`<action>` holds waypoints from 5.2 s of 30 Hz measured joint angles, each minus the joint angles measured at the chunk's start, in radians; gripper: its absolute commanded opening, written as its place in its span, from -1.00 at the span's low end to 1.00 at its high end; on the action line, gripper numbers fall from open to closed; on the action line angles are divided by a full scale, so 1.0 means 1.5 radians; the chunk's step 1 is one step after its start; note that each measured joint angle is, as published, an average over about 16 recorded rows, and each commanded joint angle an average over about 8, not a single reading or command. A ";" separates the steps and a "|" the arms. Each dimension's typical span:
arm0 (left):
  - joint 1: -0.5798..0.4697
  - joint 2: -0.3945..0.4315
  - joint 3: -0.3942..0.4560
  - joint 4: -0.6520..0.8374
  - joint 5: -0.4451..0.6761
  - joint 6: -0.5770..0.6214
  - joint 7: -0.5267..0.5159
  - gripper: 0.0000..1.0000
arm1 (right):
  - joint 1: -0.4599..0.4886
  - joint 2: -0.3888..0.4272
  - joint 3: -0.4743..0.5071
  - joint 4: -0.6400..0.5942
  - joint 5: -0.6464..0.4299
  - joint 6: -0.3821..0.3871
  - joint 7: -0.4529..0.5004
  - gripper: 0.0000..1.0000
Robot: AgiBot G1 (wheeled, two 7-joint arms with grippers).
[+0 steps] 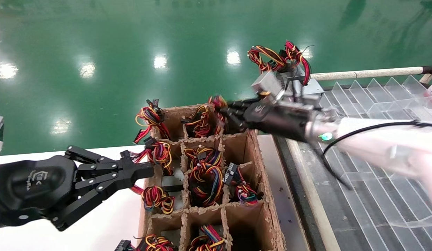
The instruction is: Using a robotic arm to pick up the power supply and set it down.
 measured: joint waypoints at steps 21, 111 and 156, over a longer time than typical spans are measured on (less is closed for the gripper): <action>0.000 0.000 0.000 0.000 0.000 0.000 0.000 -1.00 | -0.108 0.266 0.139 0.534 0.083 0.076 0.114 -1.00; 0.000 0.000 0.000 0.000 0.000 0.000 0.000 -0.80 | -0.243 0.263 0.186 0.431 0.128 0.085 0.039 1.00; 0.000 0.000 0.000 0.000 0.000 0.000 0.000 1.00 | -0.289 0.336 0.130 0.514 0.270 -0.183 0.150 1.00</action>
